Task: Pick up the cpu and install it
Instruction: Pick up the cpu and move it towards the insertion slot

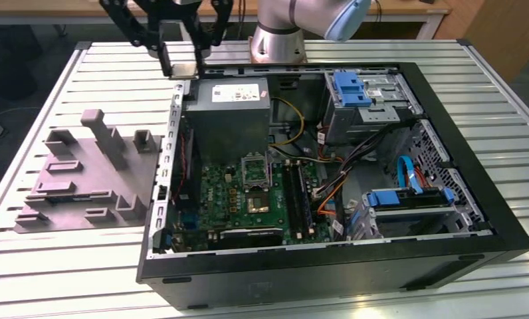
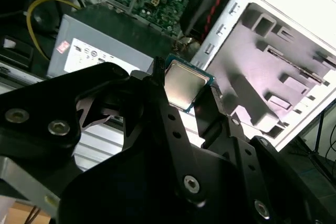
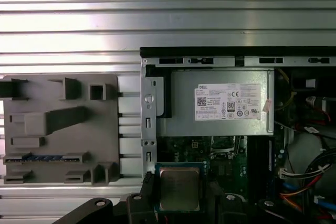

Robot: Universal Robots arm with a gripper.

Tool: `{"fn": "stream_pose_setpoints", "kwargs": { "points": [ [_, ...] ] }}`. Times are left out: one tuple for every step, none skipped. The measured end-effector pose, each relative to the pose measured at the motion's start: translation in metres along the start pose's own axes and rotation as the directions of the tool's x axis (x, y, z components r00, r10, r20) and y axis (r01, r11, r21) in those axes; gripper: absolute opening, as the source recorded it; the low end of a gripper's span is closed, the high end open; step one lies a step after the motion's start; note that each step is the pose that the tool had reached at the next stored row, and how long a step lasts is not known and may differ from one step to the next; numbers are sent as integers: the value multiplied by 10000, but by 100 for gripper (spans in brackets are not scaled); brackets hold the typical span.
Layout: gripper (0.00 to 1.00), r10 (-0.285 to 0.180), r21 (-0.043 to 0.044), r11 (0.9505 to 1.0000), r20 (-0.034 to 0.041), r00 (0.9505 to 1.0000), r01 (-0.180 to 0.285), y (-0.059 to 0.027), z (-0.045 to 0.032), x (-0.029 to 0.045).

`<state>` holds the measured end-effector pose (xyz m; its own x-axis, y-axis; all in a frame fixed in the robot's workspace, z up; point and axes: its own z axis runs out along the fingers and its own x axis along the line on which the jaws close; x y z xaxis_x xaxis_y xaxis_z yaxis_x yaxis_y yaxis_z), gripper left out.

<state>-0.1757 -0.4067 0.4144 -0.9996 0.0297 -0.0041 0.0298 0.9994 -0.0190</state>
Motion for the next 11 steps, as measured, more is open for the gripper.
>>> {"fn": "stream_pose_setpoints", "kwargs": {
  "points": [
    [47, -1, 0, 10000, 1, 10000, 1, 1, 1, -45],
    [47, -2, 0, 10000, 1, 10000, 2, 2, 2, -90],
    [47, -1, -1, 10000, 2, 10000, 1, 4, 2, -135],
    [47, 0, -1, 10000, 3, 10000, 0, 5, 3, -180],
    [47, -1, 0, 10000, 3, 10000, 1, 6, 4, -227],
    [47, -1, 1, 10000, 4, 10000, 1, 8, 4, -272],
    [47, 0, 1, 10000, 5, 10000, 0, 9, 5, -317],
    [47, 0, 0, 10000, 7, 10000, 0, 11, 7, -362],
    [47, -1, -1, 10000, 8, 10000, 1, 12, 8, -407],
    [47, -1, -1, 10000, 10, 10000, 1, 13, 10, -448],
    [47, -1, 0, 10000, 11, 10000, 1, 13, 11, -476]
  ]
}}
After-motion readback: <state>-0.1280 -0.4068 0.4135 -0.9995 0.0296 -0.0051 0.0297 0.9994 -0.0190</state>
